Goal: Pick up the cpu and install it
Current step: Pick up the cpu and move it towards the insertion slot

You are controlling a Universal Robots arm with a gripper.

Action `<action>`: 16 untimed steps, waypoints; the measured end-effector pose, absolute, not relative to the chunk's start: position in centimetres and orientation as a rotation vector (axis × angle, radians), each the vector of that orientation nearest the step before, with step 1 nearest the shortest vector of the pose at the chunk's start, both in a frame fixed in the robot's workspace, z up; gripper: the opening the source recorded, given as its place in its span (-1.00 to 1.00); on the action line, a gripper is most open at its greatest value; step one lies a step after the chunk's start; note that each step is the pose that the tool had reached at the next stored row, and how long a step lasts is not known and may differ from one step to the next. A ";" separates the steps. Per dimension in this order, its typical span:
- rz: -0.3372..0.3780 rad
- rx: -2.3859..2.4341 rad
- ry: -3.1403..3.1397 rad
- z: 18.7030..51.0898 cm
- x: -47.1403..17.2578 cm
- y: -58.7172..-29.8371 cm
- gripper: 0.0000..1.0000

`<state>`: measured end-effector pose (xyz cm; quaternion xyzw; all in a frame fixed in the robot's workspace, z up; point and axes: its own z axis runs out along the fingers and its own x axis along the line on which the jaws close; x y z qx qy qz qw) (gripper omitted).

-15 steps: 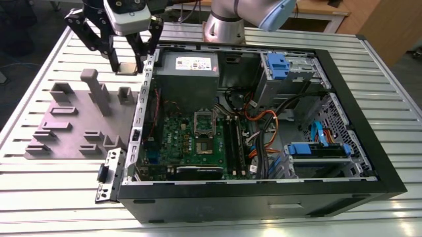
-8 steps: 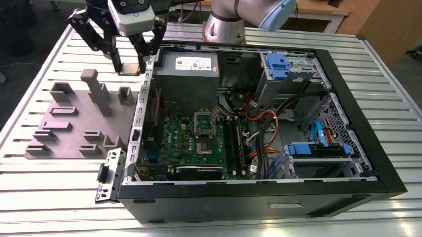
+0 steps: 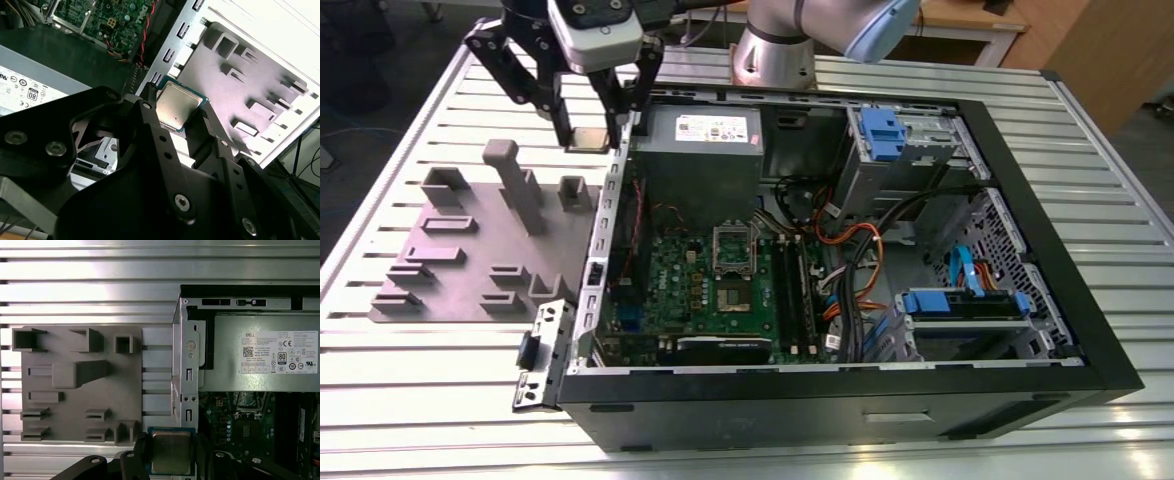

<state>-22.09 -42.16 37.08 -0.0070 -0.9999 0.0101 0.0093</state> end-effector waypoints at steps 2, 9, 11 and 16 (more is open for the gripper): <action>0.032 -0.022 -3.123 37.1 -21.9 -42.2 -0.05; 0.032 -0.022 -3.123 37.1 -21.5 -42.2 -0.05; 0.032 -0.022 -3.123 37.1 -21.4 -42.2 -0.05; 0.032 -0.022 -3.123 37.1 -21.4 -42.2 -0.05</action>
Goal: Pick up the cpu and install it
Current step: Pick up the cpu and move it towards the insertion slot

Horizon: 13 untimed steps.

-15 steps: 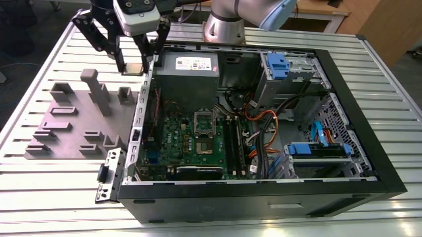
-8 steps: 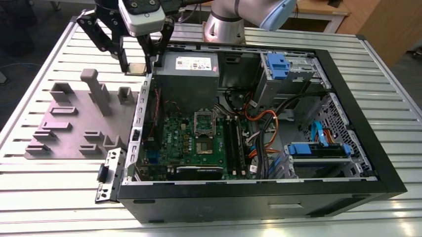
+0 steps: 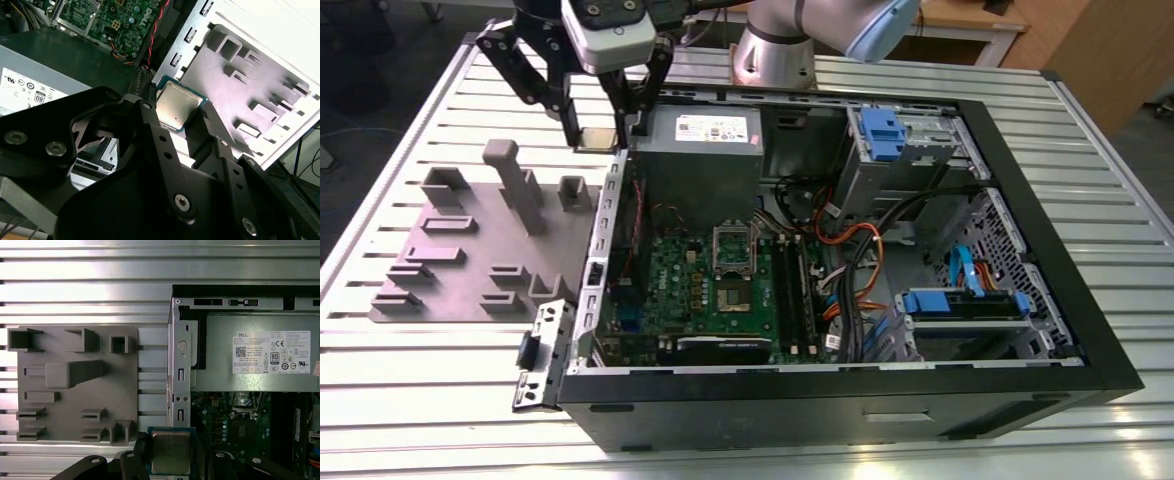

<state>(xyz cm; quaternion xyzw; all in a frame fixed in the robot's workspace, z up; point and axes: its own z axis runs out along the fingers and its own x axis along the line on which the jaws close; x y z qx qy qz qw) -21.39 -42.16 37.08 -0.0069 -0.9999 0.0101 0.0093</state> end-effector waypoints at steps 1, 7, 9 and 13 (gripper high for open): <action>0.032 -0.022 -3.123 37.1 -21.4 -42.2 -0.05; 0.032 -0.022 -3.123 37.1 -21.2 -42.2 -0.05; 0.032 -0.022 -3.123 37.1 -21.2 -42.2 -0.05; 0.032 -0.022 -3.123 37.1 -20.9 -42.2 -0.05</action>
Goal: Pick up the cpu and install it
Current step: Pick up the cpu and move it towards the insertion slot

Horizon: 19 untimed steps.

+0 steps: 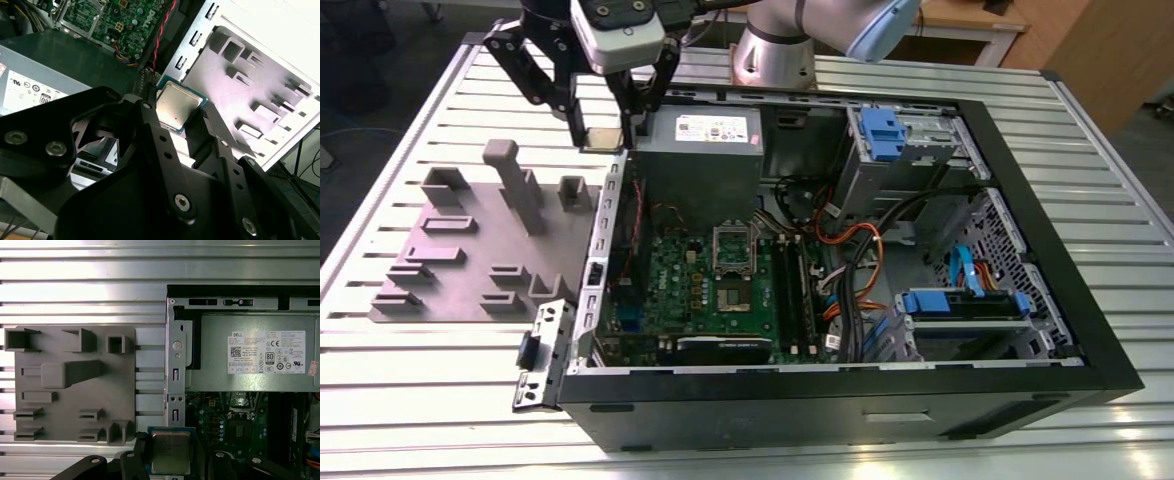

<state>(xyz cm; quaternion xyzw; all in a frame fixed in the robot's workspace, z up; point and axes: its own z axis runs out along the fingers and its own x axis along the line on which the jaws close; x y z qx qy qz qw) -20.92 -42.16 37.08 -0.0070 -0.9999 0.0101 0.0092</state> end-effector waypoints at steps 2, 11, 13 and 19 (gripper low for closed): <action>0.032 -0.022 -3.123 37.1 -20.9 -42.2 -0.05; 0.032 -0.022 -3.123 37.1 -20.6 -42.2 -0.05; 0.032 -0.022 -3.123 37.1 -20.6 -42.2 -0.05; 0.032 -0.022 -3.123 37.1 -20.2 -42.2 -0.05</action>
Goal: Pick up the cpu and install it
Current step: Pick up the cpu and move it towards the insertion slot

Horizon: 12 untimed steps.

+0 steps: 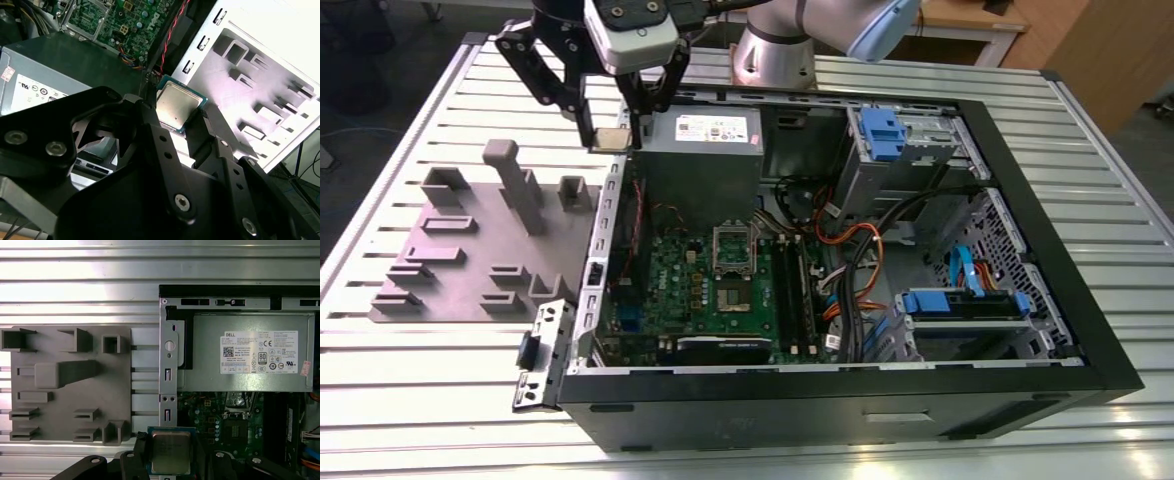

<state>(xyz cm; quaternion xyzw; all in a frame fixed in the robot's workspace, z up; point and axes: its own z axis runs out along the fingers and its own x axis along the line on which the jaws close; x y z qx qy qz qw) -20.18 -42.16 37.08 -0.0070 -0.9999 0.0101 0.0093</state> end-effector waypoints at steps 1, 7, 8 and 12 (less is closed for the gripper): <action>0.032 -0.022 -3.123 37.1 -20.2 -42.2 -0.05; 0.032 -0.022 -3.123 37.1 -19.8 -42.2 -0.05; 0.032 -0.022 -3.123 37.1 -19.8 -42.2 -0.05; 0.032 -0.022 -3.123 37.1 -19.7 -42.2 -0.05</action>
